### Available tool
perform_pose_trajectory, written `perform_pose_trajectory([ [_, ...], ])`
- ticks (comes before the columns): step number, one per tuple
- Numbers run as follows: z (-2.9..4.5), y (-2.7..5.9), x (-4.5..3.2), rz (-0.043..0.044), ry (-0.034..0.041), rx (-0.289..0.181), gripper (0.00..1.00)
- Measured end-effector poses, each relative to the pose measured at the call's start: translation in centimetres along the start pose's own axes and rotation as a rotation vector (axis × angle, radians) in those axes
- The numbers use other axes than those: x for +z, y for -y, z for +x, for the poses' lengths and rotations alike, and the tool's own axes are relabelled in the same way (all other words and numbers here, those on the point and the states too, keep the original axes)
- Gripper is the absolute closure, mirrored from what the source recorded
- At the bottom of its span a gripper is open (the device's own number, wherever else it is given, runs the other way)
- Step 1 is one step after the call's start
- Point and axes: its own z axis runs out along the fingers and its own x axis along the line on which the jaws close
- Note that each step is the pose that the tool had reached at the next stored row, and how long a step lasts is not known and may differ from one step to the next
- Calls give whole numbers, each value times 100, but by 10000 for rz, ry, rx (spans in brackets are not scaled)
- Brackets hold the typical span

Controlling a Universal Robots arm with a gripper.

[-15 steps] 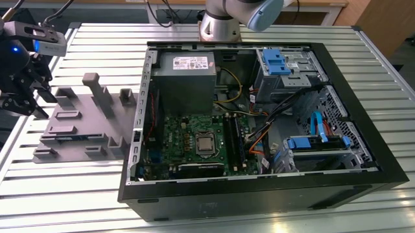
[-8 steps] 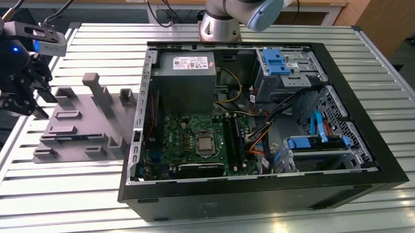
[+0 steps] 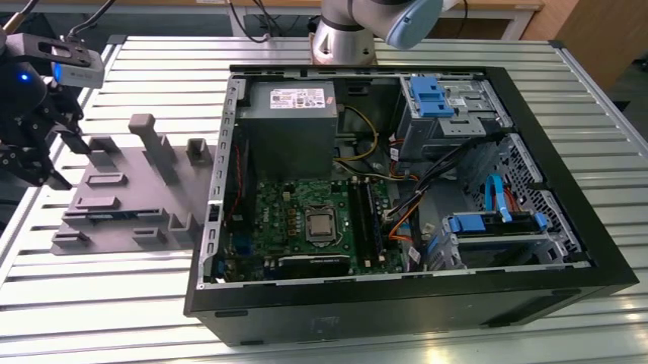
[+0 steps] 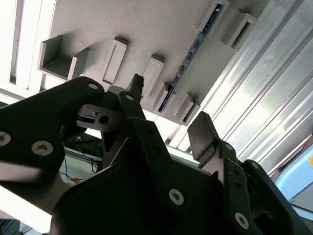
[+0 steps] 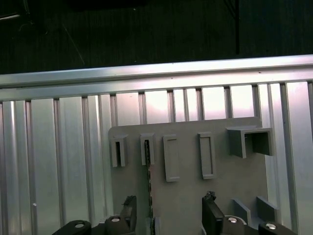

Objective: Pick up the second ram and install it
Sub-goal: 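Pick up the second ram and move it above second insertion slot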

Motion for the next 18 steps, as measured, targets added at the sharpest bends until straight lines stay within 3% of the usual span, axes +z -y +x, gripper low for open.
perform_pose_trajectory([
  [3, 0, 0, 0, 0, 0, 0, 28],
  [8, 0, 0, 1, 0, 0, 0, 29],
  [9, 0, 0, 1, 0, 0, 0, 36],
  [12, 0, 0, 1, 0, 0, 0, 42],
  [18, 0, 0, 2, 0, 0, 0, 71],
])
